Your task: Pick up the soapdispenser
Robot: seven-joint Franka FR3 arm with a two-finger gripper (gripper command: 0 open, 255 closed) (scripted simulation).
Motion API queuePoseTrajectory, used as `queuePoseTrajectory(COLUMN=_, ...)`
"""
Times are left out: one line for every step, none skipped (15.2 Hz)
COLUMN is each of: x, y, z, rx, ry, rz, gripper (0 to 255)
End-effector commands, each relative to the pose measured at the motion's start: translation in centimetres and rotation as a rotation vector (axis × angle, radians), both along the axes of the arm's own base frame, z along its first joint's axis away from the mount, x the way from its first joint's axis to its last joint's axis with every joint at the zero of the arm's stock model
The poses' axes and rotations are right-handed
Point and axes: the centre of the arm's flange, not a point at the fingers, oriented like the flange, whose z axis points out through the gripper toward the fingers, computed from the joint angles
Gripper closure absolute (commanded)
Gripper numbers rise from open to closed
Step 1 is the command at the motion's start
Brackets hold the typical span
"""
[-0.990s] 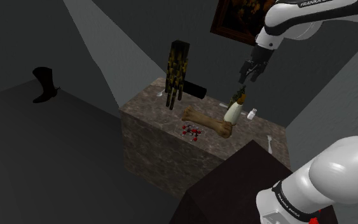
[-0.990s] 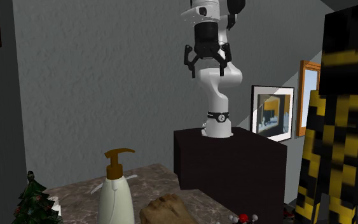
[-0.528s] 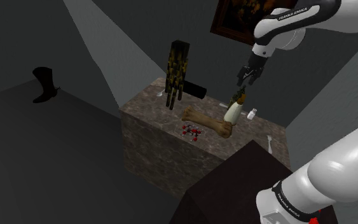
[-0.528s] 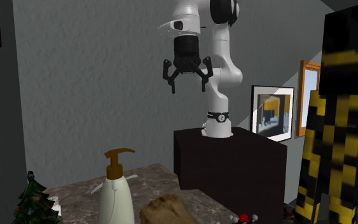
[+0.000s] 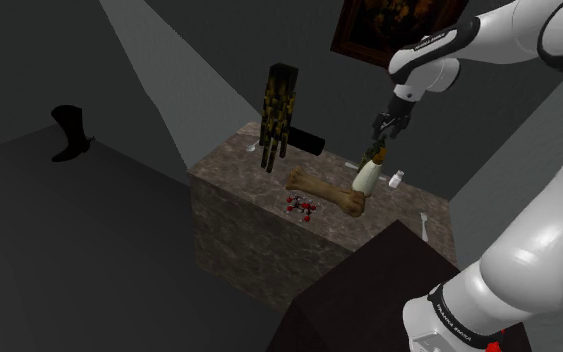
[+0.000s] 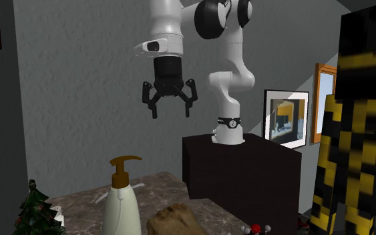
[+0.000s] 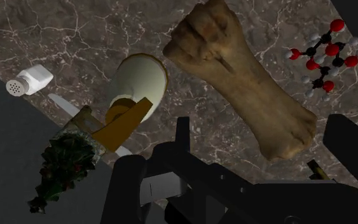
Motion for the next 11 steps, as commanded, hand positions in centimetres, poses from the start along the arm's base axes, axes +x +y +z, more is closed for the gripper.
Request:
queuePoseTrajectory(x=0.5, y=-2.2, z=-1.7, rx=-0.002, ry=0.0, rz=-0.017, gripper=0)
queuePoseTrajectory(x=0.7, y=-3.3, z=-2.5, rx=-0.003, ry=0.0, rz=-0.026, gripper=0)
queuePoseTrajectory(x=1.0, y=-4.3, z=-3.2, rx=-0.004, ry=0.0, rz=-0.035, gripper=0)
queuePoseTrajectory(x=1.3, y=-5.4, z=-3.9, rx=-0.005, ry=0.001, rz=-0.043, gripper=0)
queuePoseTrajectory(x=1.5, y=-6.4, z=-4.7, rx=-0.006, ry=0.001, rz=-0.052, gripper=0)
queuePoseTrajectory(x=1.8, y=-7.5, z=-5.4, rx=-0.006, ry=0.001, rz=-0.061, gripper=0)
queuePoseTrajectory(x=2.0, y=-8.6, z=-6.1, rx=-0.007, ry=0.001, rz=-0.07, gripper=0)
queuePoseTrajectory(x=2.2, y=-9.6, z=-6.9, rx=-0.008, ry=0.001, rz=-0.078, gripper=0)
queuePoseTrajectory(x=2.4, y=-10.7, z=-7.6, rx=-0.009, ry=0.001, rz=-0.087, gripper=0)
queuePoseTrajectory(x=2.6, y=-11.8, z=-8.3, rx=-0.01, ry=0.001, rz=-0.096, gripper=0)
queuePoseTrajectory(x=2.8, y=-12.8, z=-9.1, rx=-0.011, ry=0.002, rz=-0.104, gripper=0)
